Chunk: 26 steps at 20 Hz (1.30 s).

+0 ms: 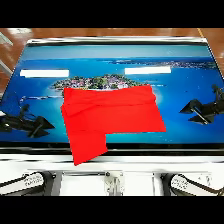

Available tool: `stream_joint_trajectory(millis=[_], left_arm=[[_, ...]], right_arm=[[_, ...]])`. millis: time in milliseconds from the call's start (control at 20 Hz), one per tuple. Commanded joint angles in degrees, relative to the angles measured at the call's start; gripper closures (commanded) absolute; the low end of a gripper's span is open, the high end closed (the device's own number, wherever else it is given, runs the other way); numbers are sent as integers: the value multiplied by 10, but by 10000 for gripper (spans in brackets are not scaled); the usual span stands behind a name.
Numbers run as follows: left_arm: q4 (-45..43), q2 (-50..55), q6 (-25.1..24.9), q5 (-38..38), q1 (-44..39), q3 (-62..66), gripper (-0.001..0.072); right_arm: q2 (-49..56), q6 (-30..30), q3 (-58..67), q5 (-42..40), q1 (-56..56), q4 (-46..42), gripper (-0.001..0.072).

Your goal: Fold the shirts.

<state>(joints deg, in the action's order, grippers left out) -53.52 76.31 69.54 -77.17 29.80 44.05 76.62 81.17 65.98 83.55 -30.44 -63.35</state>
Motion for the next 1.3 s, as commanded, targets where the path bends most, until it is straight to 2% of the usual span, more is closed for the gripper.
stream_joint_trajectory(millis=[0, 250, 350, 650, 700, 750, 800, 850, 1050, 1250], left_arm=[[63, -2, -46, 82, -24, -88, 128], [102, 13, -48, 156, -107, -88, 137], [125, 14, -48, 178, -122, -88, 202], [138, 60, -48, 182, -165, -87, 201], [144, 64, -48, 188, -170, -87, 282], [157, 64, -51, 189, -173, -86, 501], [172, 64, -67, 188, -173, -86, 624], [185, 63, -78, 186, -173, -85, 663], [188, 54, -78, 176, -173, -66, 664], [188, 35, -67, 158, -165, -38, 664]], right_arm=[[-6, -9, -37, -7, -14, 59, 22], [-6, -9, -37, -21, -12, 51, 22], [-6, -11, -37, -18, -12, 42, 22], [-6, -12, -37, -23, -12, 32, 22], [-6, -11, -37, -24, -12, 31, 22], [-6, -11, -38, -24, -12, 28, 22], [-6, -11, -43, -25, -12, 28, 22], [-6, -11, -56, -28, -12, 25, 22], [-3, -17, -175, -75, -12, 43, 22], [46, -57, -235, -136, -12, 121, 22]])
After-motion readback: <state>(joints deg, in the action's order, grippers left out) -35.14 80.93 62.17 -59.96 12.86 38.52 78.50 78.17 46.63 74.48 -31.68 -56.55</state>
